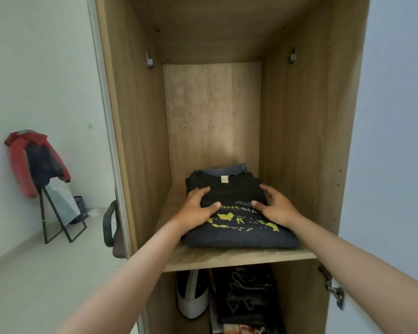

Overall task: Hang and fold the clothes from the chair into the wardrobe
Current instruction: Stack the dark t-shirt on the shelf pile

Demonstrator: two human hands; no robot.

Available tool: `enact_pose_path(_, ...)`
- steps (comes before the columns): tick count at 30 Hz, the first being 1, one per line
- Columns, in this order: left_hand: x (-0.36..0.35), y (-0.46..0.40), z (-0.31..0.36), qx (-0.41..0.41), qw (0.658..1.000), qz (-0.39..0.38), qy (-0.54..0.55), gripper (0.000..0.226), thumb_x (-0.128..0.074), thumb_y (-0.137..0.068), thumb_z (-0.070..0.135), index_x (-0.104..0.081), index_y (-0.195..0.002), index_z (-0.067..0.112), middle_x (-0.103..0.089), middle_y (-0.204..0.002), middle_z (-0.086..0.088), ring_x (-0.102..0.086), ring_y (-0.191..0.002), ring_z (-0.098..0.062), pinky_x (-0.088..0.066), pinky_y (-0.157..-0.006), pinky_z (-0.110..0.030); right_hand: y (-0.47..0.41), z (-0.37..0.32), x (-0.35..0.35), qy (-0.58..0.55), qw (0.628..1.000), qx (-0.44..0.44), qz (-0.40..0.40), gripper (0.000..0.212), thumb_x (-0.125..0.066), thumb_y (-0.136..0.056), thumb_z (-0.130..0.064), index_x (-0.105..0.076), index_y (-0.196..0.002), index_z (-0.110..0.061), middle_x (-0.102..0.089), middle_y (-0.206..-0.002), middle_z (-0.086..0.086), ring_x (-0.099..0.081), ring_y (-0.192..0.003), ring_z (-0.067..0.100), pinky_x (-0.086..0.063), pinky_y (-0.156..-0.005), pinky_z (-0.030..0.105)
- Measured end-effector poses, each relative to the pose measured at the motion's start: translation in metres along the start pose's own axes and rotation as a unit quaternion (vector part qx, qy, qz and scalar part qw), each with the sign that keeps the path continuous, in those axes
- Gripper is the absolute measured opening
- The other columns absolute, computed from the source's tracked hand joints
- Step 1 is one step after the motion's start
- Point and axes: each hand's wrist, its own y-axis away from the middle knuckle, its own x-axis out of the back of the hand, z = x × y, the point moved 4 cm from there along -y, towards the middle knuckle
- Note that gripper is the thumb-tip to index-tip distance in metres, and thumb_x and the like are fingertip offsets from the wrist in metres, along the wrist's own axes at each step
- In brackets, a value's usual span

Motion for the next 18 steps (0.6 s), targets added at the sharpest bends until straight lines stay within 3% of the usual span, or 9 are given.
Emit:
enact_pose_path(3,-0.008,0.031,0.012,-0.019,0.999,0.004,-0.025,0.061,-0.061,-0.088,0.036,-0.034,-0.142,0.025,-0.022,-0.154,-0.002,-0.023,-0.141,-0.018,-0.020,-0.115,-0.032,0.041,-0.012,0.007,0.013,0.999,0.025,-0.016,0.072,-0.068,-0.086,-0.036,-0.032,-0.147,-0.023,-0.036,-0.151,-0.001,-0.035,-0.138,0.020,-0.031,-0.112,0.032)
enact_pose_path(8,-0.017,0.086,0.034,-0.035,0.997,0.061,-0.026,0.053,-0.061,-0.088,0.035,-0.043,-0.137,0.026,-0.044,-0.142,0.003,-0.041,-0.130,-0.016,-0.034,-0.109,-0.034,0.106,-0.032,0.033,0.051,0.996,0.071,-0.008,0.068,-0.063,-0.090,-0.034,-0.029,-0.148,-0.023,-0.033,-0.153,-0.002,-0.033,-0.139,0.018,-0.029,-0.101,0.022)
enact_pose_path(14,-0.070,0.201,0.093,-0.102,0.992,0.077,-0.008,0.054,-0.060,-0.090,0.027,-0.039,-0.139,0.021,-0.042,-0.141,0.008,-0.035,-0.134,-0.009,-0.028,-0.105,-0.021,0.218,-0.035,0.086,0.063,0.989,0.121,0.049,0.061,-0.060,-0.092,-0.030,-0.034,-0.146,-0.020,-0.038,-0.150,-0.002,-0.035,-0.138,0.017,-0.030,-0.110,0.029)
enact_pose_path(18,-0.136,0.302,0.139,-0.154,0.983,0.101,-0.007,0.061,-0.062,-0.088,0.026,-0.034,-0.142,0.022,-0.041,-0.142,0.009,-0.034,-0.131,-0.004,-0.029,-0.107,-0.021,0.324,-0.022,0.132,0.054,0.978,0.164,0.117,0.053,-0.060,-0.092,-0.025,-0.040,-0.142,-0.020,-0.044,-0.145,-0.004,-0.041,-0.132,0.014,-0.036,-0.109,0.031)
